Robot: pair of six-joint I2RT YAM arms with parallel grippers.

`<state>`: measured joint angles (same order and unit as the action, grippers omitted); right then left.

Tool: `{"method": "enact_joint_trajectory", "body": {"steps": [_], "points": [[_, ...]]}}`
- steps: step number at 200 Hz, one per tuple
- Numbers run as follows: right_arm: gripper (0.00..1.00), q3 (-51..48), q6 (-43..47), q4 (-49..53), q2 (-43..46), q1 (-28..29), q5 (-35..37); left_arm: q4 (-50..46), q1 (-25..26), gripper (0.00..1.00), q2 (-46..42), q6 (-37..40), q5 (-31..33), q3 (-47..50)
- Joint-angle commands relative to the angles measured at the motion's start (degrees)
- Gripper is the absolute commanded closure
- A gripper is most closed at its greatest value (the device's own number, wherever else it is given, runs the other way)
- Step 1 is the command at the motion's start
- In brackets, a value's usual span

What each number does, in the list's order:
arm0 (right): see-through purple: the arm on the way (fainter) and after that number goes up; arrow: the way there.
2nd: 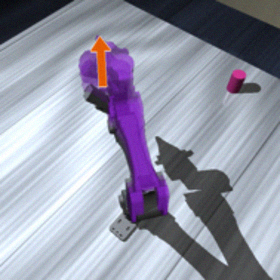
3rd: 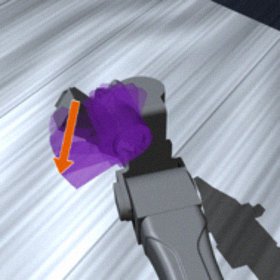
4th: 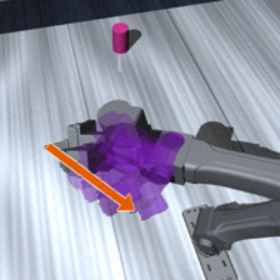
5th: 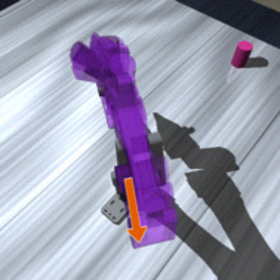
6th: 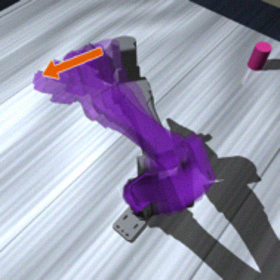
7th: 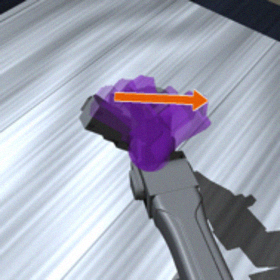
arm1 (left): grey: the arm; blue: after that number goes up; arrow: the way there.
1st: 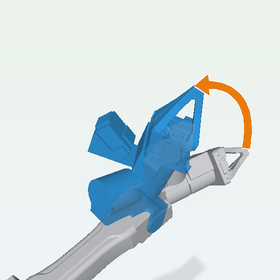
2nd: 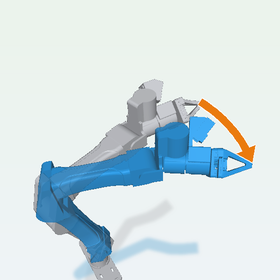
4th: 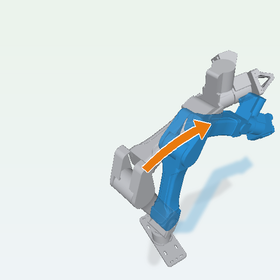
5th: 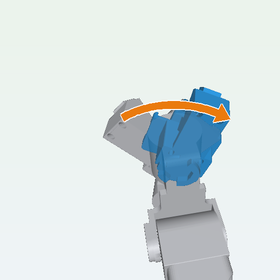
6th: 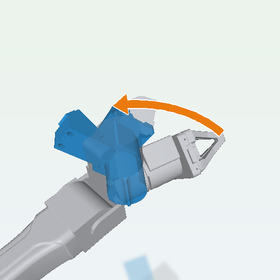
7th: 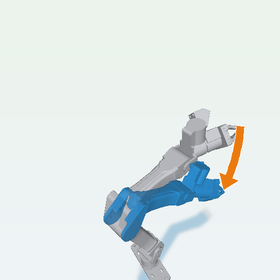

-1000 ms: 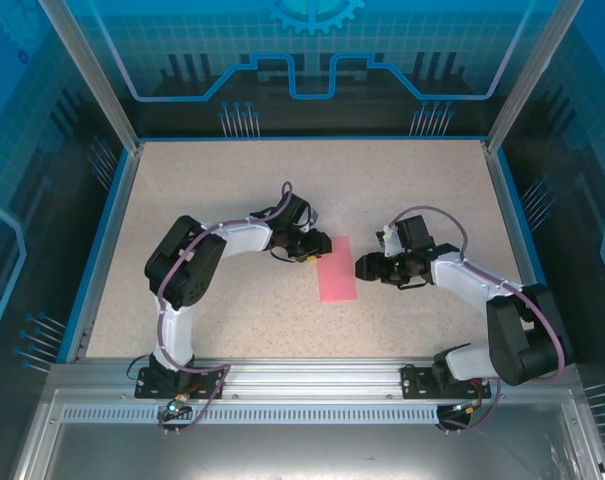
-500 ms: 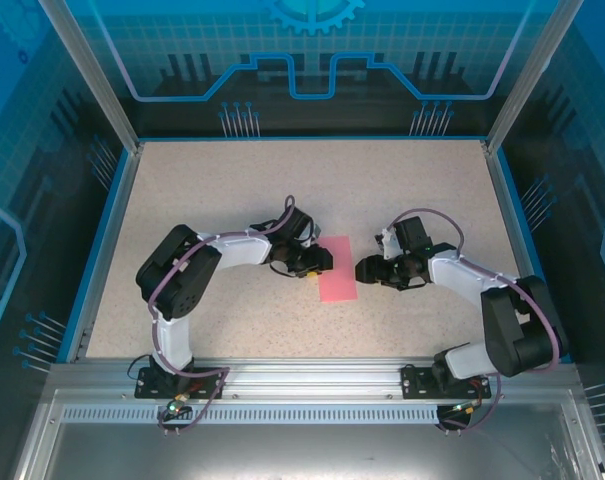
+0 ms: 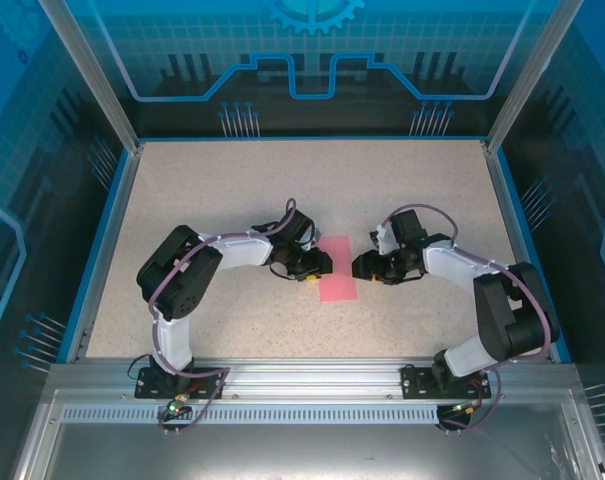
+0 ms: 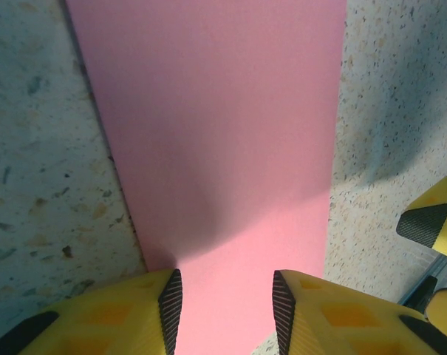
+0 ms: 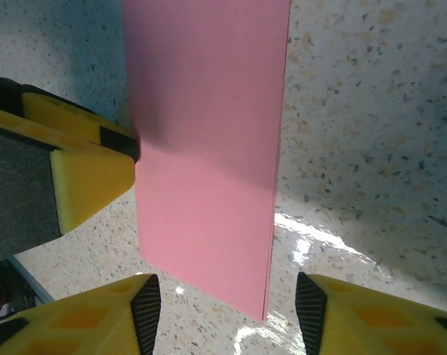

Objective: Fold a paper plane with a square sheet of paper (fold left side to right side)
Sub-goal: Fold the triangle a second time at the center of the table.

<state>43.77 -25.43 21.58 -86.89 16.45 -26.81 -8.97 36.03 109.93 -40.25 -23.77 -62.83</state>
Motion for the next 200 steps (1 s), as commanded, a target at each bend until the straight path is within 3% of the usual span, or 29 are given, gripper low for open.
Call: {"method": "enact_joint_trajectory", "body": {"steps": [1, 52, 108, 200], "points": [[0.48, 1.8, -0.5, 2.8, -2.1, 0.1, -2.3, -2.2, 0.7, 0.6, 1.5, 1.4, 0.7, 0.5], [0.49, 4.3, -1.8, 4.8, -5.0, 1.1, -1.1, -5.5, 1.5, 0.6, 2.3, 2.9, 2.8, -0.9], [0.57, 4.6, -3.0, 5.1, -7.2, 2.0, -2.5, -5.4, 1.6, 0.6, 2.2, 2.8, 2.9, -1.0], [0.6, 4.4, -4.1, 4.3, -9.4, 4.2, -2.5, -5.1, 1.7, 0.6, 2.4, 2.8, 2.7, -0.9]]}}
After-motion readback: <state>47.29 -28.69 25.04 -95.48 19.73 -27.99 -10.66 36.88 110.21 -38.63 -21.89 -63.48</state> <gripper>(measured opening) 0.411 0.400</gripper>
